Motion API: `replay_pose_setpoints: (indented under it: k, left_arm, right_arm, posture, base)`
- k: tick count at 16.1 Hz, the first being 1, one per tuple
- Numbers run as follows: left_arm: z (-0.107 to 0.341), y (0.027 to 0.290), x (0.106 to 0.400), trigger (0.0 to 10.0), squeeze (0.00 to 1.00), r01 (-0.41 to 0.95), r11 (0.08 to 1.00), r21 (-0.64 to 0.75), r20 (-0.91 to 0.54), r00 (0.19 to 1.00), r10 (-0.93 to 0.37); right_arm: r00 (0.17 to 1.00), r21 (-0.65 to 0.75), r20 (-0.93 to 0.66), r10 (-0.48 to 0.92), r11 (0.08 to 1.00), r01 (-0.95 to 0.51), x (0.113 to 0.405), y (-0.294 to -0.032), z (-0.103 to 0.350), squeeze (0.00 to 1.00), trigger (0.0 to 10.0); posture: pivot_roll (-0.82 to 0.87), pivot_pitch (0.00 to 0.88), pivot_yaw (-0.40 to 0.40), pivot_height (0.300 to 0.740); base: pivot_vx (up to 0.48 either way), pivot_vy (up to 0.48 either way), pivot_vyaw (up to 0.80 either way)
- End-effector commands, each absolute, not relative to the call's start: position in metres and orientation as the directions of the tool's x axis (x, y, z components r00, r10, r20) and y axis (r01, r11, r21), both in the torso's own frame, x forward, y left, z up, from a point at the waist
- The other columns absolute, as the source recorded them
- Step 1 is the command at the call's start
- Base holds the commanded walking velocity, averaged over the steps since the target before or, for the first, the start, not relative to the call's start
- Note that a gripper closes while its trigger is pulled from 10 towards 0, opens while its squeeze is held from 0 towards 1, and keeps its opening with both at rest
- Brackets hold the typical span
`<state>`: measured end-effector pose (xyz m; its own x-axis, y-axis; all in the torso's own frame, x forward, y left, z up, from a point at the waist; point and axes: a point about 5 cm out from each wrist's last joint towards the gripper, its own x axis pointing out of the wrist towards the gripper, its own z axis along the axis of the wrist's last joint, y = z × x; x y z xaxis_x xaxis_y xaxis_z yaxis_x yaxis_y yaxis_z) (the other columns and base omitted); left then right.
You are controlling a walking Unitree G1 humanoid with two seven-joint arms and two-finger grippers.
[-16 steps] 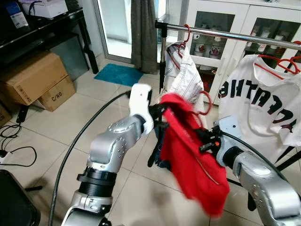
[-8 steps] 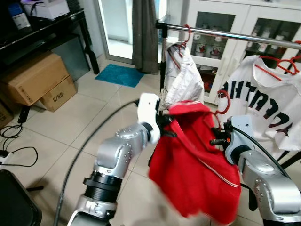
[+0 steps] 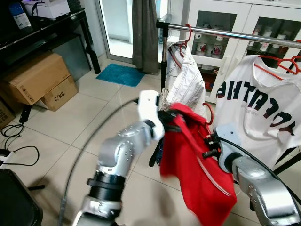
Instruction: Hang hanger
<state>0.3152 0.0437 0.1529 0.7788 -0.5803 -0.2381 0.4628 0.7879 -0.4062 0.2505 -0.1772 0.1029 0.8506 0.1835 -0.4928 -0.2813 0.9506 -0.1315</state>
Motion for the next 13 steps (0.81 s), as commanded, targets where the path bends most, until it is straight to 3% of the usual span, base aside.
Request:
replay_pose_setpoints:
  k: [1, 4, 7, 8, 9, 13]
  left_arm:
    - [0.158, 0.052, 0.322, 0.0, 0.0, 0.443, 0.832, -0.335, -0.228, 0.818, -0.528]
    - [0.155, 0.053, 0.321, 0.0, 0.0, 0.478, 0.831, -0.283, -0.25, 0.8, -0.545]
    - [0.151, 0.027, 0.305, 0.0, 0.0, 0.589, 0.723, -0.362, -0.256, 0.683, -0.684]
    - [0.151, 0.027, 0.305, 0.0, 0.0, 0.589, 0.723, -0.362, -0.256, 0.683, -0.684]
    - [0.152, 0.023, 0.306, 0.0, 0.0, 0.587, 0.709, -0.392, -0.243, 0.677, -0.695]
    - [0.156, 0.029, 0.311, 0.0, 0.0, 0.57, 0.725, -0.386, -0.236, 0.699, -0.675]
  right_arm:
    - [0.873, -0.117, -0.444, 0.203, 0.953, -0.281, 0.251, -0.181, 0.115, 0.0, 10.0]
    - [0.895, -0.074, -0.381, 0.232, 0.957, -0.28, 0.254, -0.182, 0.129, 0.0, 10.0]
    - [0.954, 0.078, -0.243, 0.177, 0.984, -0.163, 0.276, -0.171, 0.147, 0.0, 10.0]
    - [0.954, 0.078, -0.243, 0.177, 0.984, -0.163, 0.276, -0.171, 0.147, 0.0, 10.0]
    - [0.925, 0.099, -0.251, 0.287, 0.958, -0.27, 0.278, -0.146, 0.146, 0.0, 10.0]
    - [0.906, 0.094, -0.274, 0.322, 0.947, -0.308, 0.276, -0.137, 0.14, 0.0, 10.0]
  posture:
    - [-0.11, 0.001, 0.063, 0.74]
    - [-0.12, 0.0, 0.061, 0.74]
    - [-0.12, 0.0, 0.057, 0.74]
    - [-0.12, 0.0, 0.057, 0.74]
    - [-0.11, 0.0, 0.055, 0.74]
    - [-0.11, 0.0, 0.046, 0.74]
  base:
    - [0.0, 0.0, 0.0]
    - [0.0, 0.0, 0.0]
    - [0.0, 0.0, 0.0]
    - [0.0, 0.0, 0.0]
    - [0.0, 0.0, 0.0]
    - [0.0, 0.0, 0.0]
